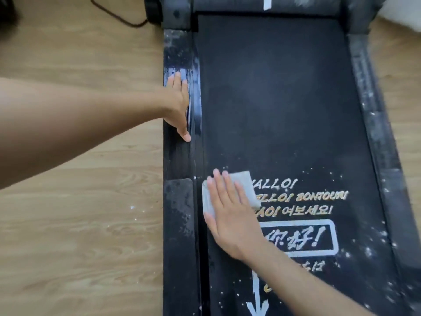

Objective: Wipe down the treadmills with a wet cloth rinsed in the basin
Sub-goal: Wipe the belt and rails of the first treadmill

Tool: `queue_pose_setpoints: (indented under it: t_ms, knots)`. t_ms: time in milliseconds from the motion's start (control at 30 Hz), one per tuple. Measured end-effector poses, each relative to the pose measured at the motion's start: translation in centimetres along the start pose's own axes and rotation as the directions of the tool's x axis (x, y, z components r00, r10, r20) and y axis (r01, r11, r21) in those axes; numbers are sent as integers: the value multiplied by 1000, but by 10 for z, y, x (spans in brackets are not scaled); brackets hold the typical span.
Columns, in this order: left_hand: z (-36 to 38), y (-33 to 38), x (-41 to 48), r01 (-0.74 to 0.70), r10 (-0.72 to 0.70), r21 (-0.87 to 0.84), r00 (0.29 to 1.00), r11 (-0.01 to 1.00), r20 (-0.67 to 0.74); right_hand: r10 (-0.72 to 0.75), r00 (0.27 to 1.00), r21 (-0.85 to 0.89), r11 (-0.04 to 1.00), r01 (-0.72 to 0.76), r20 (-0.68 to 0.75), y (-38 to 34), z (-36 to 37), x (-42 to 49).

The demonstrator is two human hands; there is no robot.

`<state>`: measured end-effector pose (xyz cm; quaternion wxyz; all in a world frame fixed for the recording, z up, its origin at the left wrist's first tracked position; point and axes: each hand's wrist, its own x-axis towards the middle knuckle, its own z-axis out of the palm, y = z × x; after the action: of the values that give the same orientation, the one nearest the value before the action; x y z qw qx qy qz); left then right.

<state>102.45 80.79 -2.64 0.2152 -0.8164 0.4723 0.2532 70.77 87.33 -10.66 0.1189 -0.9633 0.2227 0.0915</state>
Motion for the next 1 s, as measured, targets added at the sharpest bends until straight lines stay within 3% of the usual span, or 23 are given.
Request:
queue_pose_setpoints:
  t_ms: [133, 367, 500, 600, 733, 800, 1000]
  knots:
    - [11, -3, -7, -47, 43, -79, 998, 996, -51, 34, 999, 2, 999, -34, 42, -18, 19, -53]
    - [50, -17, -15, -125, 84, -245, 981, 961, -173, 195, 975, 41, 981, -192, -104, 16, -25, 156]
    - [59, -22, -27, -215, 191, -197, 973, 956, -132, 227, 973, 51, 973, -224, -48, 33, -52, 217]
    - [61, -17, -35, -239, 230, -96, 968, 966, -96, 181, 981, 43, 983, -178, -72, 19, -33, 144]
    - [59, -4, -39, -220, 224, 40, 969, 975, -103, 207, 978, 53, 977, -206, -18, -38, 10, -45]
    - [60, -1, -39, -210, 212, 32, 972, 977, -99, 227, 973, 47, 972, -228, 31, -45, 21, -71]
    - [61, 0, -33, -170, 173, 50, 982, 984, -70, 312, 943, 41, 950, -309, -116, 18, -17, 140]
